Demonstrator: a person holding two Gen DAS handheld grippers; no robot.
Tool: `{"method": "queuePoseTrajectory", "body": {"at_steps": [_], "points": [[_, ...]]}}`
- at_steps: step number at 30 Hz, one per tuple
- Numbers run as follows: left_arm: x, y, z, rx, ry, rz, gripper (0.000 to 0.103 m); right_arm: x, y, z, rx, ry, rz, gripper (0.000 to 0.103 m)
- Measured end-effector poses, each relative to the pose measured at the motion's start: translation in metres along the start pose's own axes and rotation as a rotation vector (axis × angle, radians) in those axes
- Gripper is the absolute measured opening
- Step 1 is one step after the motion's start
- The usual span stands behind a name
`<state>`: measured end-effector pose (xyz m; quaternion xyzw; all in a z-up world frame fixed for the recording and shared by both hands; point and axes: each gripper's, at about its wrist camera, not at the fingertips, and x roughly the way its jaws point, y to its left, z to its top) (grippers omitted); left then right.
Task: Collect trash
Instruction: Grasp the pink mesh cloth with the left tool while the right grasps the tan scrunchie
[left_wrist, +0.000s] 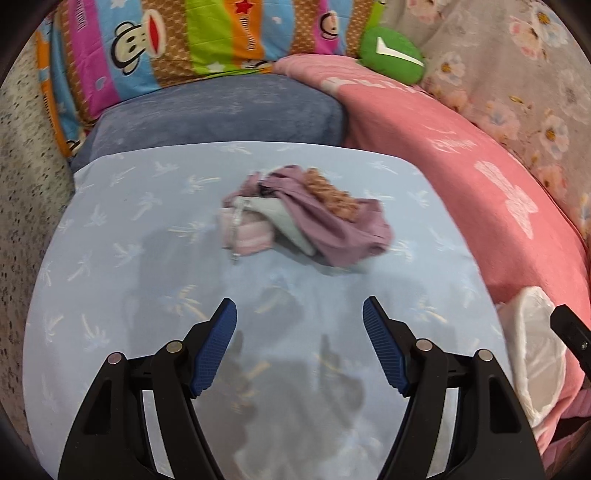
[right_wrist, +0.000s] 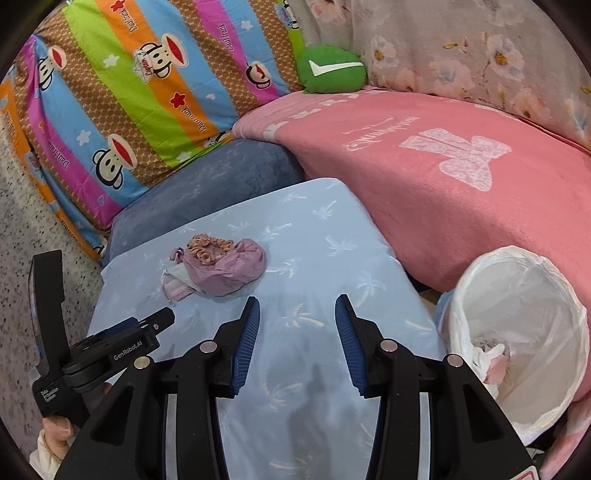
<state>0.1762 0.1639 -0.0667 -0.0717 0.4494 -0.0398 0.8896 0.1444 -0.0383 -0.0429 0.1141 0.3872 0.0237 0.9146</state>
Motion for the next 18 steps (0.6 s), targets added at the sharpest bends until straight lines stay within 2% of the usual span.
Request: {"method": "queuePoseTrajectory", "body": {"at_steps": [7, 11, 13, 18], "points": [[0.026, 0.04, 0.013, -0.069, 0.019, 0.033, 0.068, 0.056, 0.041, 0.016, -0.038, 0.047, 0.062, 0.043], [0.042, 0.052, 0.022, -0.074, 0.027, 0.001, 0.069, 0.088, 0.066, 0.031, -0.06, 0.076, 0.114, 0.043], [0.049, 0.055, 0.025, -0.081, 0.023, -0.009, 0.074, 0.102, 0.075, 0.039, -0.059, 0.089, 0.138, 0.043], [0.068, 0.058, 0.036, -0.078, 0.029, -0.038, 0.073, 0.14, 0.095, 0.054, -0.065, 0.123, 0.17, 0.043]]}}
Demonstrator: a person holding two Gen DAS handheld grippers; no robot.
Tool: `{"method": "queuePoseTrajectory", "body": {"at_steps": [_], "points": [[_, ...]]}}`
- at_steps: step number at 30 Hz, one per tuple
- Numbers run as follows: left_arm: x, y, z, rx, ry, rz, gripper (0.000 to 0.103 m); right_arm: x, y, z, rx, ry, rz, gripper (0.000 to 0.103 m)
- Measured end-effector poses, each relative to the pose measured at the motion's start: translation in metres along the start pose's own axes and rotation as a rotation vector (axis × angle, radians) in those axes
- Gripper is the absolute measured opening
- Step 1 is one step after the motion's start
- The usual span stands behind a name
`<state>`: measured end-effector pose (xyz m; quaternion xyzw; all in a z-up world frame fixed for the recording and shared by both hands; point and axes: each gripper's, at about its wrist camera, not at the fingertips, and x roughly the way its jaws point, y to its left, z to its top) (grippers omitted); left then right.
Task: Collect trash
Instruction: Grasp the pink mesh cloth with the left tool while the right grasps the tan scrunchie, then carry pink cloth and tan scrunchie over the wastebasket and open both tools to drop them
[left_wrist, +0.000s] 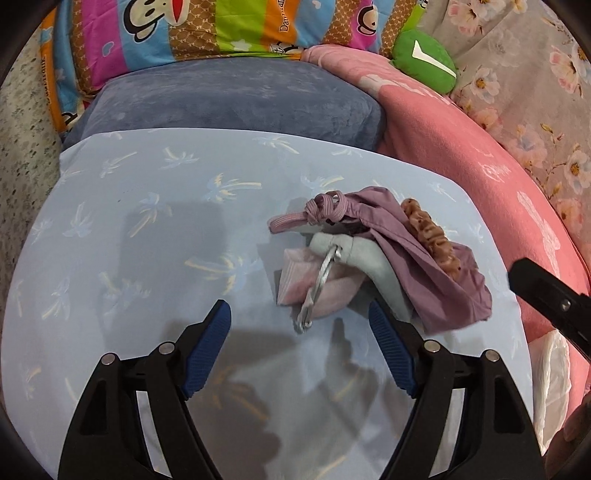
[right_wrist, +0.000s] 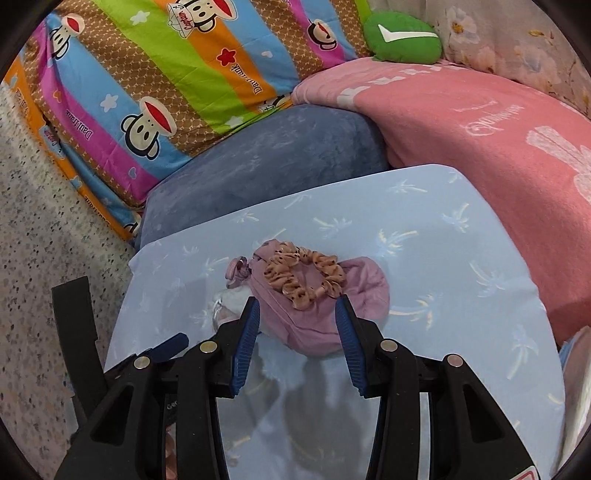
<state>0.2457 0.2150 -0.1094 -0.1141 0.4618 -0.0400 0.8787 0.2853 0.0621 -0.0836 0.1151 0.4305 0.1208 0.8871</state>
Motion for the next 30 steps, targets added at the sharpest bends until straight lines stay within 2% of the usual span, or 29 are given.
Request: {"method": "queuePoseTrajectory", "body": {"at_steps": [5, 7, 8, 9, 10, 11, 13, 15, 16, 30], "points": [[0.017, 0.0, 0.005, 0.004, 0.019, -0.02, 0.072, 0.034, 0.006, 0.008, -0.017, 0.033, -0.016, 0.043], [0.019, 0.0, 0.005, 0.005, 0.021, -0.039, 0.058, 0.045, 0.004, 0.007, -0.005, 0.052, -0.017, 0.042], [0.02, 0.0, 0.004, 0.007, 0.029, -0.051, 0.055, 0.049, 0.001, 0.006, 0.005, 0.061, -0.013, 0.035], [0.021, 0.001, 0.004, 0.008, 0.036, -0.065, 0.047, 0.052, -0.001, 0.004, 0.016, 0.072, -0.004, 0.03], [0.022, 0.001, 0.003, 0.01, 0.042, -0.076, 0.038, 0.055, -0.002, 0.002, 0.024, 0.085, 0.0, 0.017], [0.022, 0.001, 0.002, 0.012, 0.046, -0.079, 0.035, 0.056, -0.003, 0.0, 0.028, 0.093, -0.002, 0.009], [0.019, 0.003, -0.001, 0.013, 0.044, -0.085, 0.024, 0.053, -0.007, -0.006, 0.043, 0.094, 0.006, 0.008], [0.015, 0.006, -0.005, 0.003, 0.05, -0.104, 0.019, 0.047, -0.01, -0.014, 0.055, 0.093, 0.013, 0.005], [0.013, 0.006, -0.006, -0.002, 0.048, -0.111, 0.017, 0.043, -0.012, -0.017, 0.06, 0.093, 0.017, 0.003], [-0.042, -0.023, -0.061, 0.015, 0.048, -0.151, 0.016, -0.06, -0.026, -0.076, 0.059, -0.001, 0.019, 0.002]]}}
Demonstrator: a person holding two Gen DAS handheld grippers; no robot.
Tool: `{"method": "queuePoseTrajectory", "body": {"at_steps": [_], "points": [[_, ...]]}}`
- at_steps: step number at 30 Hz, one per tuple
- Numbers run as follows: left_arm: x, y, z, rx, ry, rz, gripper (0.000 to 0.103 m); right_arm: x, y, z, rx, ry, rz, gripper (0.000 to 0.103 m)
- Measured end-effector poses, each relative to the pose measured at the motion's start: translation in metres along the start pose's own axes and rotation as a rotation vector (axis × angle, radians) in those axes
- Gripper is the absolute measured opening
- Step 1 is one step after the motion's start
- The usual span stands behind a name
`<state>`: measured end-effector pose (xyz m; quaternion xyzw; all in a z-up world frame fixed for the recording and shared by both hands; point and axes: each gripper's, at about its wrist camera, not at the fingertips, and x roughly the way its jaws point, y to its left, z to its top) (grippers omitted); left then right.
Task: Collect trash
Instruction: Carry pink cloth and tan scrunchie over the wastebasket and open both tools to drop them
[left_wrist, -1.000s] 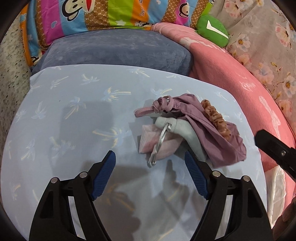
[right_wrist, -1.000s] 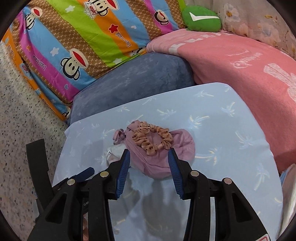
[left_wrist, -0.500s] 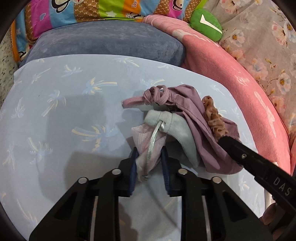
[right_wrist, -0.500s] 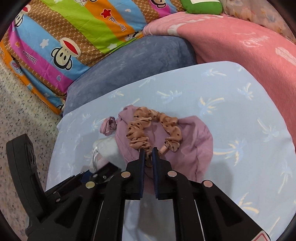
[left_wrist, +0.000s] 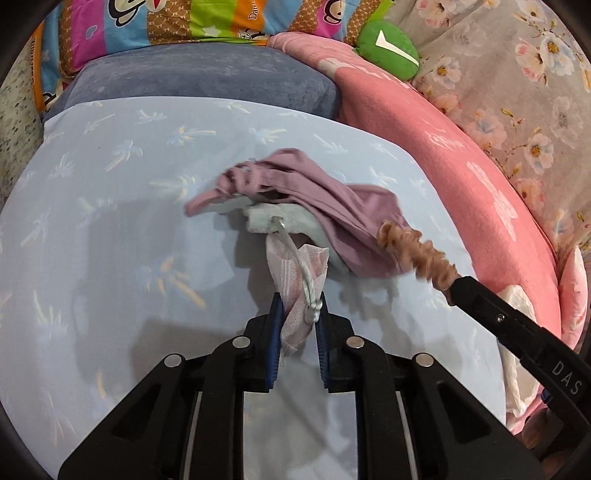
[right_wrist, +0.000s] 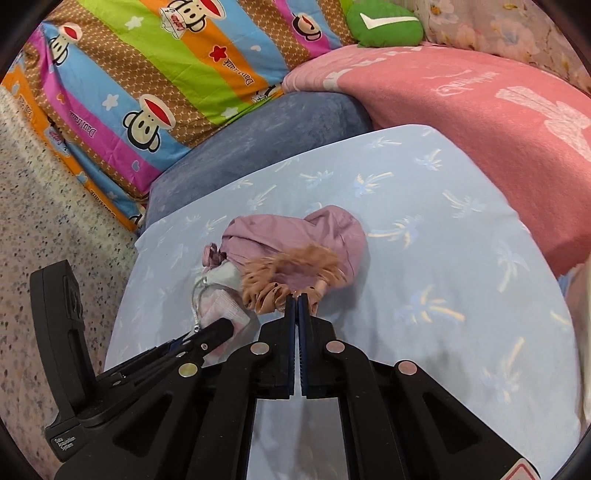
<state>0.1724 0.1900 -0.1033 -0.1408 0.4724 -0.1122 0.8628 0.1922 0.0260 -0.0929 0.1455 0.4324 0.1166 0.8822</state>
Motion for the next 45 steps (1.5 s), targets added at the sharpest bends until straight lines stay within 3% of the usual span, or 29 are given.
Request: {"method": "queuePoseTrajectory", "body": {"at_steps": [4, 20, 34, 45], "points": [[-0.009, -0.02, -0.017, 0.03, 0.008, 0.011, 0.016, -0.029, -0.013, -0.017, 0.021, -0.021, -0.001, 0.002], [-0.028, -0.098, -0.061, 0.146, 0.033, -0.092, 0.016, -0.116, -0.074, -0.051, 0.135, -0.124, -0.045, 0.002], [-0.039, -0.135, -0.068, 0.22, 0.022, -0.134, 0.016, -0.161, -0.12, -0.06, 0.211, -0.201, -0.081, 0.002], [-0.034, -0.195, -0.069, 0.328, 0.029, -0.179, 0.017, -0.195, -0.163, -0.066, 0.269, -0.258, -0.128, 0.002]]}}
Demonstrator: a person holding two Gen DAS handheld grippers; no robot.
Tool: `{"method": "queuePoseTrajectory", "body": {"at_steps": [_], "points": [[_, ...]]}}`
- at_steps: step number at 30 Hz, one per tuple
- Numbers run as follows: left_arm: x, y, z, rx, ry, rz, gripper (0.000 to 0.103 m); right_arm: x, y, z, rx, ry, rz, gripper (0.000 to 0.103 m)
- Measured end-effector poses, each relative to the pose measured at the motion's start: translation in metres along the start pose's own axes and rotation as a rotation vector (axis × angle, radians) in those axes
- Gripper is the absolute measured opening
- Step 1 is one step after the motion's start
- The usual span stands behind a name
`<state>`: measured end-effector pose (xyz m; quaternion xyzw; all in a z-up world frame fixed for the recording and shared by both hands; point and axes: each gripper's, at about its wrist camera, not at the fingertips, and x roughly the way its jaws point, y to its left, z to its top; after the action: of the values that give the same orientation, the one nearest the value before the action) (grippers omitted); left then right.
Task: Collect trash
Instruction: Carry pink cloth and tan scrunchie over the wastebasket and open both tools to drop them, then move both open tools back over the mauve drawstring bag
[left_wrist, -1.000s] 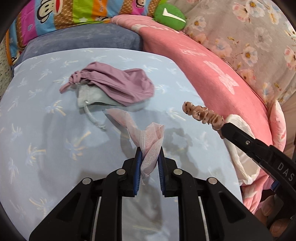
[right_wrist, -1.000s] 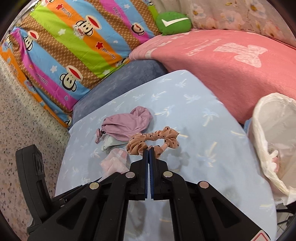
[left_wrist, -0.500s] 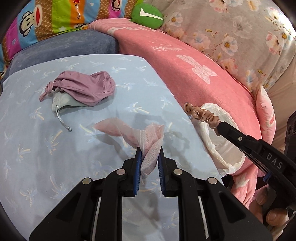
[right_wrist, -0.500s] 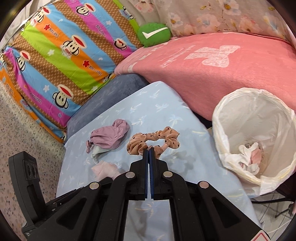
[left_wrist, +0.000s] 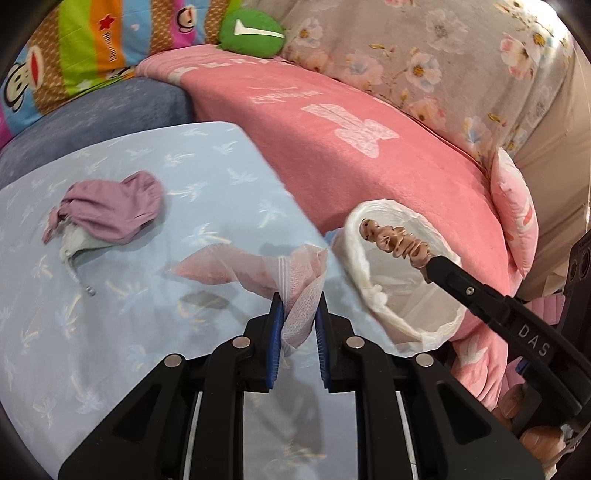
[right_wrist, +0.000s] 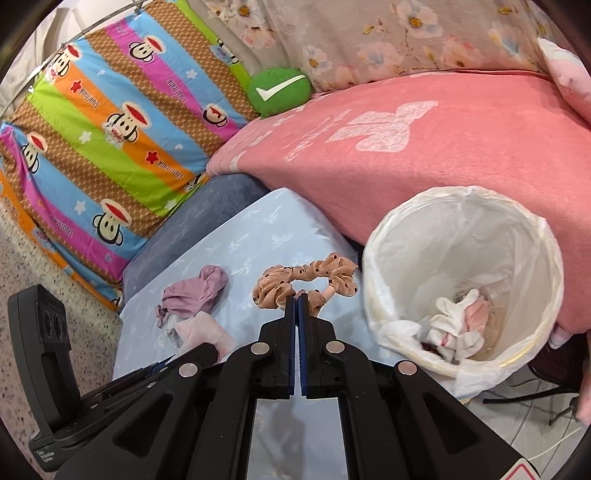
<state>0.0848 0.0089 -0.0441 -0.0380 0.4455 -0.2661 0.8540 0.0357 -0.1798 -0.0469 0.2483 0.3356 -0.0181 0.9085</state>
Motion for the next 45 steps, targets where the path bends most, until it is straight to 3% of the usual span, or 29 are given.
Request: {"method": "queuePoseTrajectory", "body": {"at_steps": [17, 31, 39, 45], "points": [[0.032, -0.098, 0.025, 0.191, 0.025, -0.099, 0.017, -0.047, -0.081, 0.023, 0.106, -0.103, -0.101, 0.002], [0.046, -0.129, 0.028, 0.25, 0.043, -0.12, 0.019, -0.062, -0.105, 0.03, 0.12, -0.135, -0.137, 0.002], [0.046, -0.127, 0.031, 0.227, 0.026, -0.093, 0.052, -0.061, -0.107, 0.036, 0.112, -0.142, -0.143, 0.002], [0.042, -0.122, 0.032, 0.222, 0.008, -0.069, 0.055, -0.058, -0.105, 0.037, 0.106, -0.144, -0.149, 0.008]]}}
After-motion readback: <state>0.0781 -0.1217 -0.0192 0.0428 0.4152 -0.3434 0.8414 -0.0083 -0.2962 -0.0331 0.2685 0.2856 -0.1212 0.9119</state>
